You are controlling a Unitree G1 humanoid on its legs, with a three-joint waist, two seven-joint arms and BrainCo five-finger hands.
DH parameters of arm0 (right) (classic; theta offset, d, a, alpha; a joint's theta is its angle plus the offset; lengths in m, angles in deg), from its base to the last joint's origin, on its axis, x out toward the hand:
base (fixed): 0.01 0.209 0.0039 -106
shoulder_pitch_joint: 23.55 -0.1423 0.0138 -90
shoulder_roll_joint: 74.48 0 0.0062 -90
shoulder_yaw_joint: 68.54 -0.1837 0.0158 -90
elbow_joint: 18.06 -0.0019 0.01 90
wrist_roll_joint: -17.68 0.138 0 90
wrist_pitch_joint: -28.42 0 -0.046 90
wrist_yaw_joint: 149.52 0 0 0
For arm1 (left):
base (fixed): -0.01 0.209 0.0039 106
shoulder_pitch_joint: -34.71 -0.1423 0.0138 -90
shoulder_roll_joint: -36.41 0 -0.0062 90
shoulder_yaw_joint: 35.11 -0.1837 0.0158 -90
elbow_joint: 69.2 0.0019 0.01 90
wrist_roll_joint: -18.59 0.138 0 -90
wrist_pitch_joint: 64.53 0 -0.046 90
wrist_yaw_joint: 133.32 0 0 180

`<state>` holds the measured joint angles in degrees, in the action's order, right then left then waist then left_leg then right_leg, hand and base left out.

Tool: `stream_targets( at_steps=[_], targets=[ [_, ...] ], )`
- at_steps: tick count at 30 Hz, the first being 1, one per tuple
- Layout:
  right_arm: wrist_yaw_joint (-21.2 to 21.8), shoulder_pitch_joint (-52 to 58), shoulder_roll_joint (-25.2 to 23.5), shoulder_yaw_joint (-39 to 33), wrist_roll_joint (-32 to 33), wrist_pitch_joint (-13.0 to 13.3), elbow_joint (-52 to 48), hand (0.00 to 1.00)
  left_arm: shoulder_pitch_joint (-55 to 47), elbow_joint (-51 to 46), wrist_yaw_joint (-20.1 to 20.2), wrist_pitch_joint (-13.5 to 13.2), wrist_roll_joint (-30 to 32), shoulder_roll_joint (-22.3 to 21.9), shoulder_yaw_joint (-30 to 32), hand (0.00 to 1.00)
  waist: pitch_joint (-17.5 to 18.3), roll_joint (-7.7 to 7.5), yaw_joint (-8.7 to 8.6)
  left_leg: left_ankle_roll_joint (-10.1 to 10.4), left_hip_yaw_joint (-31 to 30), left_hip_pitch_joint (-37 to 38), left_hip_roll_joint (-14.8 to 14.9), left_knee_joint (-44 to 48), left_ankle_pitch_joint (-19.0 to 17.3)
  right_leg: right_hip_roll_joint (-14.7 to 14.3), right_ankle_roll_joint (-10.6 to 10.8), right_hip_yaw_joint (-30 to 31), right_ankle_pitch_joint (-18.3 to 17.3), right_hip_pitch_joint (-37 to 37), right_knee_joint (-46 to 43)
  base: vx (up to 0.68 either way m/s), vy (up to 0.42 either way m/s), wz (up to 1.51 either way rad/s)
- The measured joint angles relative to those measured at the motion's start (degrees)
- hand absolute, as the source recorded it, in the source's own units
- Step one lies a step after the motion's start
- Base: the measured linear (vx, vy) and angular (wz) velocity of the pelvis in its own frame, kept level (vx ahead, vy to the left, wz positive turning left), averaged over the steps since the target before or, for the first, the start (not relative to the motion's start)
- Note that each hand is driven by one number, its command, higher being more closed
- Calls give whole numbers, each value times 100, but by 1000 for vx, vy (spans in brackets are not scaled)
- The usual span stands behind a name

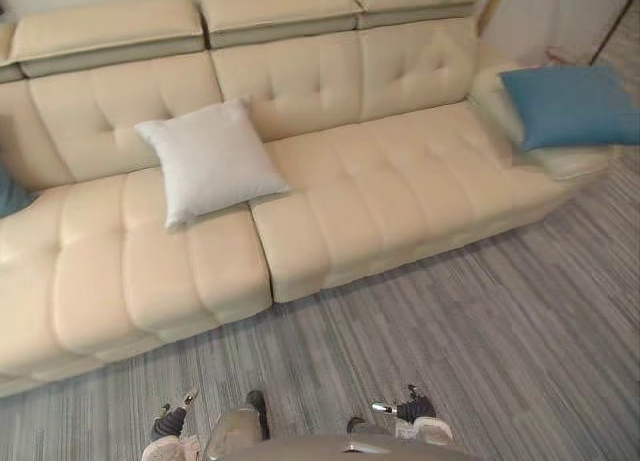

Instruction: Pick up cushions and gather them together orderly.

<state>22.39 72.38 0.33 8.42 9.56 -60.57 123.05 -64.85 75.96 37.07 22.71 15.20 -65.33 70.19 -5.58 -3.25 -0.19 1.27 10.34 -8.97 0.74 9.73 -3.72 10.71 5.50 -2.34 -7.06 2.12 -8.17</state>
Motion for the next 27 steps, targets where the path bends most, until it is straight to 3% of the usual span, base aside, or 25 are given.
stream_targets(
  at_steps=[4,6,11,12,14,15,16,17,18,19,20,21,22,23,26,27],
  targets=[
    [-1,-16,-5,-128,136,5,121,0,61,181,10,40,214,13,-123,0,114,-4,-11,42,88,560,-103,-1102,523,-49,-62,141,82,10,181,-84,7,-23],
    [-12,-32,17,-173,232,8,139,0,55,237,47,47,297,12,-295,0,144,102,-55,77,149,763,-58,-1468,724,-157,-96,277,147,13,264,-42,-38,-47],
    [-15,-56,31,-171,379,4,155,0,130,420,167,51,608,43,-441,0,145,138,-66,141,842,997,145,-1432,656,-429,-35,1132,531,137,543,-14,-39,-99],
    [-15,-79,27,-171,388,2,154,0,158,425,176,52,693,58,-450,0,142,137,-88,185,1169,1035,192,-1429,575,-521,-22,1481,714,285,618,-11,-16,-115],
    [-13,-134,19,-158,389,0,162,0,189,435,179,52,745,70,-452,0,133,162,-72,202,1390,1093,225,-1429,464,-650,-85,1583,989,438,695,-7,-13,-162],
    [-13,-200,14,-135,389,0,166,0,198,445,180,52,754,70,-451,0,109,165,1,156,1497,1144,274,-1428,373,-754,-285,1373,1198,537,803,-1,-75,-229],
    [-15,-296,16,-121,389,1,161,0,233,467,205,57,791,127,-454,0,36,157,-30,171,1845,1195,358,-1339,335,-731,-636,717,1217,543,957,6,-95,-182],
    [-16,-341,33,-136,389,1,161,0,306,466,223,61,806,141,-463,0,-23,173,-94,155,1939,1186,403,-1216,295,-656,-669,367,1220,543,932,12,-104,-144],
    [-14,-298,76,-190,441,-4,178,0,463,441,232,60,807,125,-546,0,-105,243,-131,212,2220,1233,542,-940,172,-400,-765,-774,1182,587,726,34,-64,-65],
    [-16,-299,79,-192,444,-5,178,0,470,431,232,59,807,124,-557,0,-104,245,-134,231,2265,1245,559,-915,156,-373,-775,-905,1177,598,698,52,-59,-99],
    [-21,-277,114,-165,440,-2,174,0,505,391,232,39,807,126,-649,0,-104,270,-135,327,2448,1334,660,-758,48,-206,-784,-1755,1166,578,531,85,-84,-76],
    [-23,-269,124,-166,444,4,167,0,585,400,241,38,807,124,-660,0,-103,308,-161,380,2484,1352,735,-668,9,-204,-743,-2071,1156,561,484,62,-62,-77],
    [-24,-271,147,-165,444,4,166,0,623,395,241,37,806,108,-665,0,-99,338,-178,402,2489,1356,771,-661,-5,-232,-729,-2144,1153,565,475,95,-117,-42],
    [-34,-281,245,-175,441,-2,172,0,704,369,245,33,806,-31,-700,0,-84,389,-176,491,2513,1402,846,-705,-52,-363,-556,-2065,1191,553,486,64,-81,-32],
    [-81,-307,407,-184,502,0,163,0,643,362,251,43,805,-303,-701,0,-168,666,-146,678,2738,1509,1083,-511,-144,-593,-542,-1805,998,598,417,49,-71,-52],
    [-82,-311,426,-182,529,-3,164,0,639,394,251,46,806,-309,-702,0,-181,684,-145,731,2742,1498,1157,-335,-178,-619,-546,-1751,911,600,357,34,-50,-41]
  ],
)
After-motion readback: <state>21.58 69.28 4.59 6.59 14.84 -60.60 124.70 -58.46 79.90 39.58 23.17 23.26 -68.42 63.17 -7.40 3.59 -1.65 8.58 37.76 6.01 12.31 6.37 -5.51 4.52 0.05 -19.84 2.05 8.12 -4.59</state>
